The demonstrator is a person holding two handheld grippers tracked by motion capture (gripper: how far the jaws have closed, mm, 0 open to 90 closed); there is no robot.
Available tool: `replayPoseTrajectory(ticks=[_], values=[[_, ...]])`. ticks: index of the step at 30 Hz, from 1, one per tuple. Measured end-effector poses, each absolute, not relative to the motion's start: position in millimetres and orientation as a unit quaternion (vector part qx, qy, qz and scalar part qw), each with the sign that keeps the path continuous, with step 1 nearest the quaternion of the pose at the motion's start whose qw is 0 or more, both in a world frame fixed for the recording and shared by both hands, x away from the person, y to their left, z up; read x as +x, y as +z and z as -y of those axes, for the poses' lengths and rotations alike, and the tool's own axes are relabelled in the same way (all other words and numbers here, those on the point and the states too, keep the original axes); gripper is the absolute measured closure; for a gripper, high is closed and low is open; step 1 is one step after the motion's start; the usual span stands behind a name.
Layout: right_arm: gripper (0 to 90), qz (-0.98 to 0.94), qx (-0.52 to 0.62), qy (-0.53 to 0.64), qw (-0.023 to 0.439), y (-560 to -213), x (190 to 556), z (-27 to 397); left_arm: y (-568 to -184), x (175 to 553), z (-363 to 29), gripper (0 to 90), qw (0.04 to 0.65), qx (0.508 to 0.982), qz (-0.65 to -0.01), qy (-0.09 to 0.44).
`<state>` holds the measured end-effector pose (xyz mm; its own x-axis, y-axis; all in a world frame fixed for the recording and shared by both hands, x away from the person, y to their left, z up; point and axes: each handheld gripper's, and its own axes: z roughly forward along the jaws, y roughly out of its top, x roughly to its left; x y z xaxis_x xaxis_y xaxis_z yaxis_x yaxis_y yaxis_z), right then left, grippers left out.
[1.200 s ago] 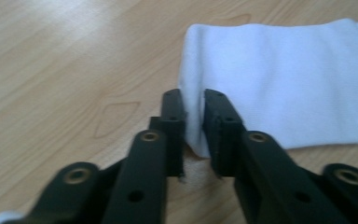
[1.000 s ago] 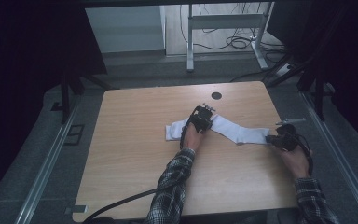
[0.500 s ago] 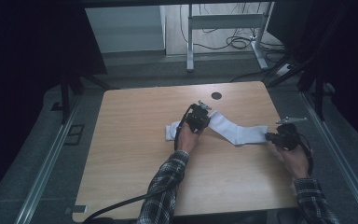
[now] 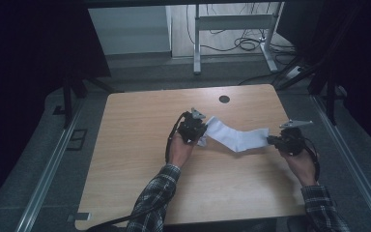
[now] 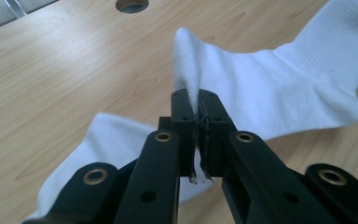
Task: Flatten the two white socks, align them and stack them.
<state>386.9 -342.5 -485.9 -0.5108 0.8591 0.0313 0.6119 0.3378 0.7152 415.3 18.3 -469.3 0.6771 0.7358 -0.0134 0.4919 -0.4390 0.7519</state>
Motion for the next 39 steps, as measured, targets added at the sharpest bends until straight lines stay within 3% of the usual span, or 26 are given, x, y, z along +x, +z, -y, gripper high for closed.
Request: replayPoseTrajectory(ticks=[17, 27, 39], values=[[84.0, -0.829, 0.399, 0.364, 0.145, -477.8, 371.0, 287.5, -471.0, 346.2, -91.7, 86.0, 0.393, 0.816, -0.388, 0.169], [84.0, -0.857, 0.359, 0.352, 0.119, -484.7, 359.0, 248.1, -492.9, 307.6, -128.5, 85.9, 0.393, 0.803, -0.416, 0.168], [83.5, -0.882, 0.347, 0.303, 0.1, -509.0, 359.9, 229.7, -522.1, 289.5, -134.6, 85.2, 0.359, 0.811, -0.435, 0.155]])
